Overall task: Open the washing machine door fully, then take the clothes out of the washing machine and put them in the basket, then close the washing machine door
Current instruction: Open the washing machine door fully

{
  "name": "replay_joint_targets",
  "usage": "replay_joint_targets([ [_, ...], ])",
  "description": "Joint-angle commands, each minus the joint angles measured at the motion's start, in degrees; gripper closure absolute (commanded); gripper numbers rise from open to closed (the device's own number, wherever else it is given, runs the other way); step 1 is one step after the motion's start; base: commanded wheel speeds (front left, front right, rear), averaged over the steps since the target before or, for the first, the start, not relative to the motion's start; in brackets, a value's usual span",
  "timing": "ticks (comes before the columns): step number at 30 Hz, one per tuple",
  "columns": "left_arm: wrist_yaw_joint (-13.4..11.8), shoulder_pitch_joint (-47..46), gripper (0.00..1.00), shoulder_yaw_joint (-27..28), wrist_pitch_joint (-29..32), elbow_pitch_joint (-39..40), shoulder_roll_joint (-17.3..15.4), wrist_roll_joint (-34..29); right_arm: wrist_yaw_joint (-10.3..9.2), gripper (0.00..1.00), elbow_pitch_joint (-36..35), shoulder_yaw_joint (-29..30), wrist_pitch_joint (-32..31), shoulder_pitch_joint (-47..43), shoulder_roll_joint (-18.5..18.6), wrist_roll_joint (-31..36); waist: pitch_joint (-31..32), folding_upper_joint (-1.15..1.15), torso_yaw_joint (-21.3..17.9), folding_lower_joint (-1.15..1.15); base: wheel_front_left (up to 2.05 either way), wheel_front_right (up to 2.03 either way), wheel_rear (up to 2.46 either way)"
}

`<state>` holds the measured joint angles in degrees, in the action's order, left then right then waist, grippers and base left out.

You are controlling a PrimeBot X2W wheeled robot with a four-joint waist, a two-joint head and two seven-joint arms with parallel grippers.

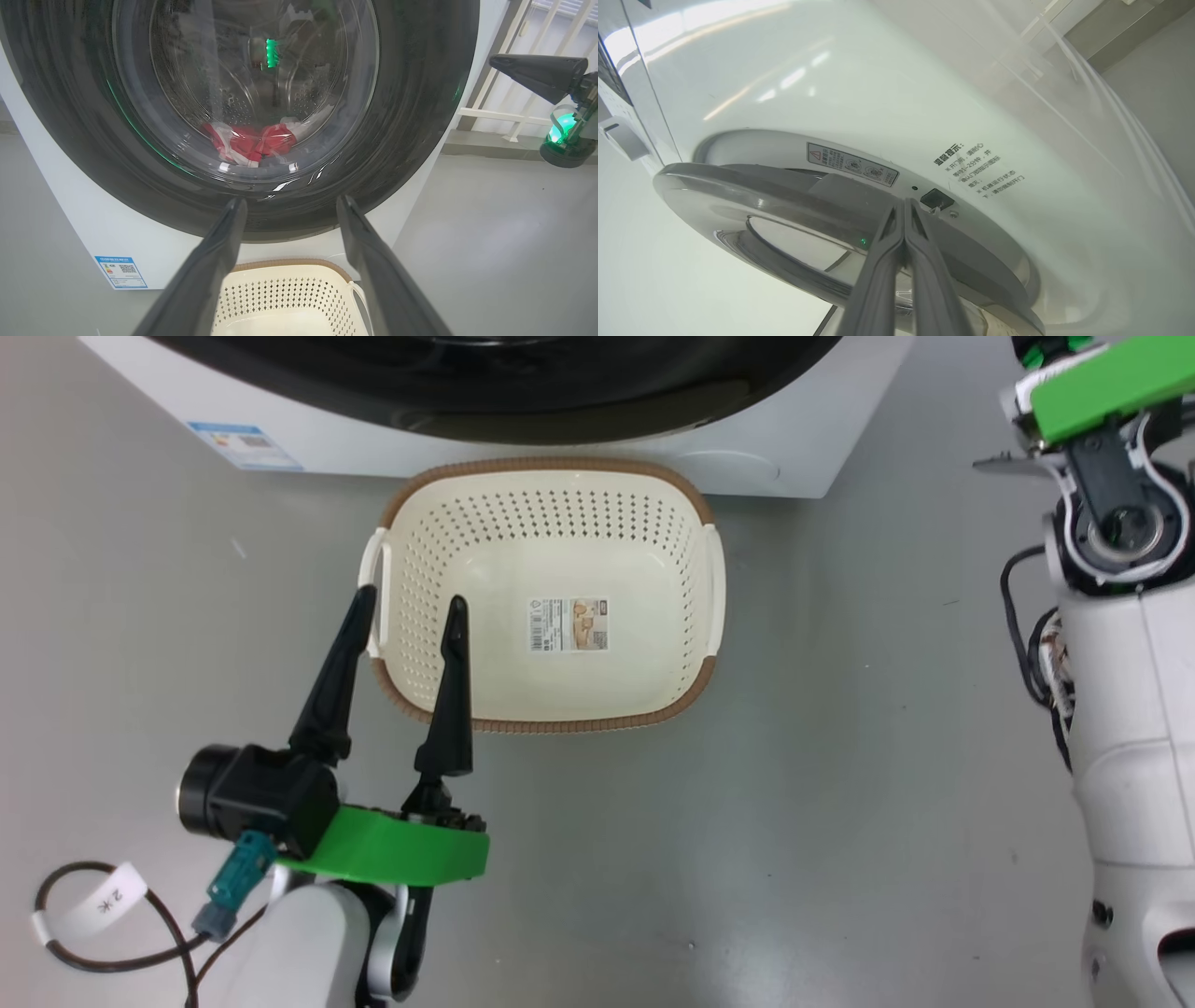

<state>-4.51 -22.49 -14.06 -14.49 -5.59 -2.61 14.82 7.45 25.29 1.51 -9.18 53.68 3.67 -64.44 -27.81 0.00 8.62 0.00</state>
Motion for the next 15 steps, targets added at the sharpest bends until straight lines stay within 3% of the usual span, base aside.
replay_joint_targets([
  [1,0.24,-0.87,0.0,1.59,-0.51,1.76,-0.6,0.39,0.03,1.0,-0.58,0.06,-1.67,2.28,-0.8,-0.56,-0.9,0.0,1.08,0.0,0.0,0.0,0.0],
  [15,0.2,-1.21,0.0,1.31,-0.51,2.52,-0.45,0.69,0.03,1.0,5.81,5.36,-14.98,12.24,-0.59,0.85,-2.54,0.0,2.87,0.0,0.0,0.0,0.0],
])
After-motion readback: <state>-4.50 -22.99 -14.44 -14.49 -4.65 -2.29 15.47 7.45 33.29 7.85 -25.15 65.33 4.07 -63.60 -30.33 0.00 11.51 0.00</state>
